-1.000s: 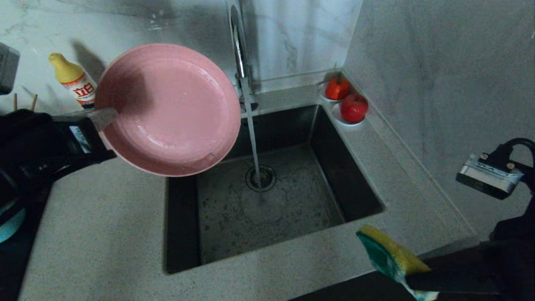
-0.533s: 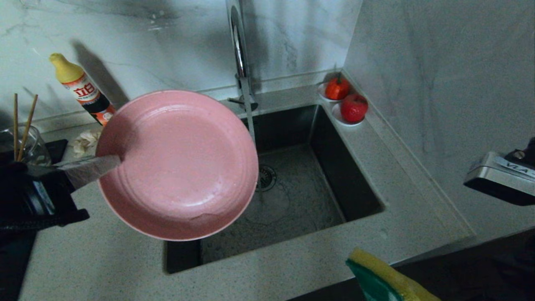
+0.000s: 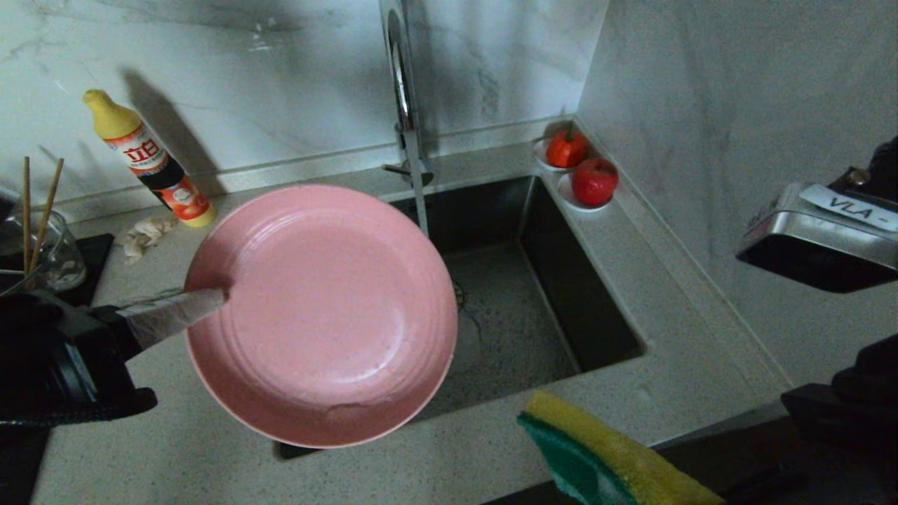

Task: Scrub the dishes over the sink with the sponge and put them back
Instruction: Wipe the plate

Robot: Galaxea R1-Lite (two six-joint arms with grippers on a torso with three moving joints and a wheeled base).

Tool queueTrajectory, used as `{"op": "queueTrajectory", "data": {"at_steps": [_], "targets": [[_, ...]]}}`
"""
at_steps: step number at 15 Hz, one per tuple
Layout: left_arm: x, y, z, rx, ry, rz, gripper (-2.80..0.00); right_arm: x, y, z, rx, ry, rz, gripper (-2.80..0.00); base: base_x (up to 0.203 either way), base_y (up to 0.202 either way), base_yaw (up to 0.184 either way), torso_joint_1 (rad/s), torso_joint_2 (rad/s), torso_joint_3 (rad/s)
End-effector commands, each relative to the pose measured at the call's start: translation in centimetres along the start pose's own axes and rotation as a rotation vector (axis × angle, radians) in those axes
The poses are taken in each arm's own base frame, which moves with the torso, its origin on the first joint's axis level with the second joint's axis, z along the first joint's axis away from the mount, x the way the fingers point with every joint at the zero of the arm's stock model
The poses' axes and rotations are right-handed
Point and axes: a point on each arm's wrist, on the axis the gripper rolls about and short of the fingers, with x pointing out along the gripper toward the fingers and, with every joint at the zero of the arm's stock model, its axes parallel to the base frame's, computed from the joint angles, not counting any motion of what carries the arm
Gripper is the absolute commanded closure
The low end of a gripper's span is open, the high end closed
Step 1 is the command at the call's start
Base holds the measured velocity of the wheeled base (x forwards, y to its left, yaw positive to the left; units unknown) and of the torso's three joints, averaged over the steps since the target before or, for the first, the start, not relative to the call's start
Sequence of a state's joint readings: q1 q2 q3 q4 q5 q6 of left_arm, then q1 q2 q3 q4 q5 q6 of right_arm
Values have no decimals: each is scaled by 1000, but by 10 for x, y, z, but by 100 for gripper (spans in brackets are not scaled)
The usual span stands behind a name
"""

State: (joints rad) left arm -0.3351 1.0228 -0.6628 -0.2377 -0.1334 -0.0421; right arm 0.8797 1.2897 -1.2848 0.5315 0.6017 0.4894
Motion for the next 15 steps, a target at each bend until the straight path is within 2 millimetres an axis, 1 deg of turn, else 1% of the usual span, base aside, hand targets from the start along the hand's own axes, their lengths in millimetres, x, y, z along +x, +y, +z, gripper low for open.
{"op": "queueTrajectory", "data": {"at_steps": [1,2,4,6,7,9,11,13,15], "targets": [[12,1,-4,-3,37,-3,0,12,7,9,-13,28,29,0,0,0,0,0,0,0],[16,1,-1,-1,35,-5,0,17,8,13,-17,37,36,0,0,0,0,0,0,0],[21,-5,9,7,14,-46,0,29,10,22,-22,52,46,0,0,0,0,0,0,0],[22,-13,11,13,11,-98,0,42,15,27,-33,81,61,0,0,0,0,0,0,0],[22,-17,10,15,16,-123,0,49,15,29,-34,90,62,0,0,0,0,0,0,0],[17,-19,6,17,22,-136,0,60,14,36,-28,105,60,0,0,0,0,0,0,0],[10,-18,-4,18,40,-136,0,71,13,39,-25,126,63,0,0,0,0,0,0,0],[11,-18,-9,17,57,-133,0,82,10,45,-19,136,58,0,0,0,0,0,0,0],[18,-18,-9,16,71,-123,0,96,7,53,-13,142,53,0,0,0,0,0,0,0]]}}
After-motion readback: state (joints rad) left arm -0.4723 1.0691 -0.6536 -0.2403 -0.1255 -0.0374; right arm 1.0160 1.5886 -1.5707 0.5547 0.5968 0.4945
